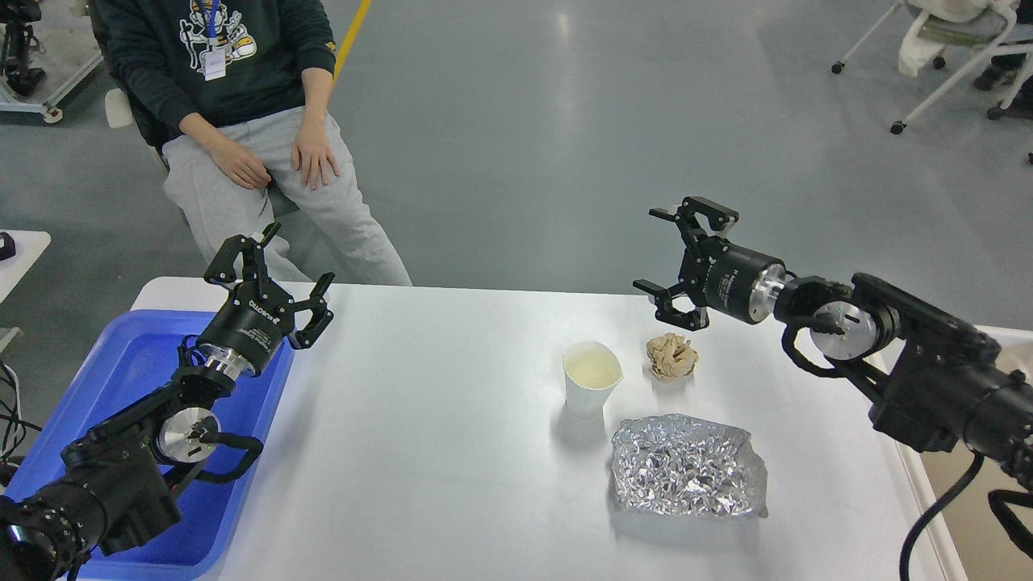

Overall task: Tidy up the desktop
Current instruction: 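Move the right gripper toward the white paper cup and lower it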

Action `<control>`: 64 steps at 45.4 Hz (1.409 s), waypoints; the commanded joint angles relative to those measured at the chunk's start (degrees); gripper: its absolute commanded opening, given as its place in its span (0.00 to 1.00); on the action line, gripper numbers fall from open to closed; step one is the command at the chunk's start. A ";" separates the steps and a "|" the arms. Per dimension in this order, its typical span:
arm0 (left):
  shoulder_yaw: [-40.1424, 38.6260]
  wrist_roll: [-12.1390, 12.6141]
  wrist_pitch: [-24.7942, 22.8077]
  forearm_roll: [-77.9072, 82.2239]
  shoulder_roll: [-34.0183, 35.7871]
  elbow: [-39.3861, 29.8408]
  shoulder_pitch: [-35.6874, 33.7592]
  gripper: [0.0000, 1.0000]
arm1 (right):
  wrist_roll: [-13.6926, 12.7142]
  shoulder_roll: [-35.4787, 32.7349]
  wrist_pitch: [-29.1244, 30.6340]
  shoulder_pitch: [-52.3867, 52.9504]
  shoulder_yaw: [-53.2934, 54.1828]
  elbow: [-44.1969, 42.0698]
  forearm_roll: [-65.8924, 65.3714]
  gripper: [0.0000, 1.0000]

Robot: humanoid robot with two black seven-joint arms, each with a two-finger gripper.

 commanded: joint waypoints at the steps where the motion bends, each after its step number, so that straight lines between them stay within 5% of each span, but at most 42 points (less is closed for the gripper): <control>1: 0.00 0.00 0.00 -0.05 0.00 0.00 0.02 1.00 | -0.09 -0.07 -0.41 8.47 -11.94 -0.07 -2.29 1.00; 19: 0.00 0.00 0.00 0.04 0.00 0.00 0.02 1.00 | -0.09 3.27 -2.08 18.77 -34.62 0.10 -10.28 1.00; 64: 0.00 0.00 0.09 -0.05 0.00 0.00 0.02 1.00 | 0.00 11.79 -7.00 16.22 -45.79 -0.33 -25.59 1.00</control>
